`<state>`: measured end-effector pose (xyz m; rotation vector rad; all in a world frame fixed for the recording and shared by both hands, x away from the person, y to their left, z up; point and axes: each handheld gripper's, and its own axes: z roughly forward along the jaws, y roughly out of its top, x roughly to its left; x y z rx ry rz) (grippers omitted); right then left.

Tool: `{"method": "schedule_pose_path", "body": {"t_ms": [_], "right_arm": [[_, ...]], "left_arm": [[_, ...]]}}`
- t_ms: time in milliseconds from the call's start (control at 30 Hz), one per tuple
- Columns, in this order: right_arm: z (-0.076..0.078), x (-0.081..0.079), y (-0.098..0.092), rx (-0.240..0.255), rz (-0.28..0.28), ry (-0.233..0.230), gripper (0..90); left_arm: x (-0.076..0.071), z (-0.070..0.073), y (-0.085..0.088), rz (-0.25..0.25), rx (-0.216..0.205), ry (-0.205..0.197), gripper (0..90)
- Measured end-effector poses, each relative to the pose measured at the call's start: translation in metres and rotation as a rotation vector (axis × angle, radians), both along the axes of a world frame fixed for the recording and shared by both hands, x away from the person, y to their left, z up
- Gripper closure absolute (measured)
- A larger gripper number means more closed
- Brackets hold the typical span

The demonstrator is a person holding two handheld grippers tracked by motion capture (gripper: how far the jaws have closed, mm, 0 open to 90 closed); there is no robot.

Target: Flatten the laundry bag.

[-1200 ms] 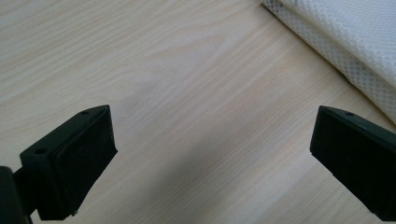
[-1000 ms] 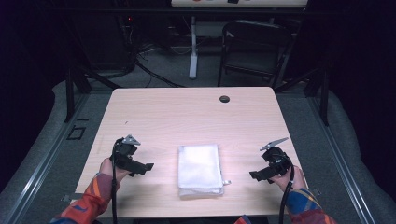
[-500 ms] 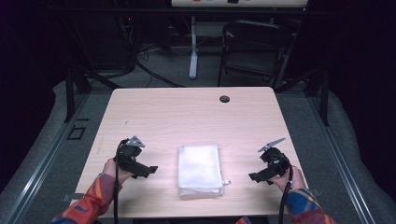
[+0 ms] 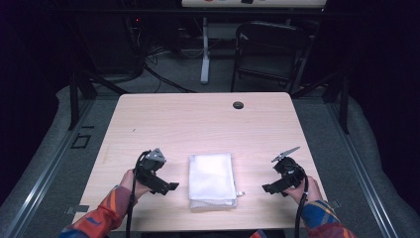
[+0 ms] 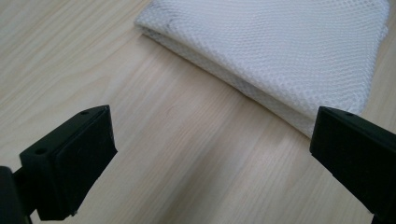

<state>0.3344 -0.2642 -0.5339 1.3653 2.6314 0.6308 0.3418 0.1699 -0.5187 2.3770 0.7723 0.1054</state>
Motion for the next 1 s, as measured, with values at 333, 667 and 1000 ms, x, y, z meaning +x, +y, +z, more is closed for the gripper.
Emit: {"method": "schedule_pose_path", "body": {"t_ms": [333, 667, 1000], "right_arm": [[-0.002, -0.001, 0.006, 0.047, -0.022, -0.011, 6.0], [0.000, 0.001, 0.007, 0.021, 0.003, 0.003, 7.2], [0.000, 0.001, 0.007, 0.026, -0.001, 0.009, 8.1]], "left_arm": [[-0.004, 0.000, -0.020, -0.050, 0.004, -0.022, 1.5], [-0.005, -0.003, -0.040, -0.113, -0.007, -0.026, 4.8], [-0.008, -0.004, -0.062, -0.173, -0.010, -0.020, 8.8]]}}
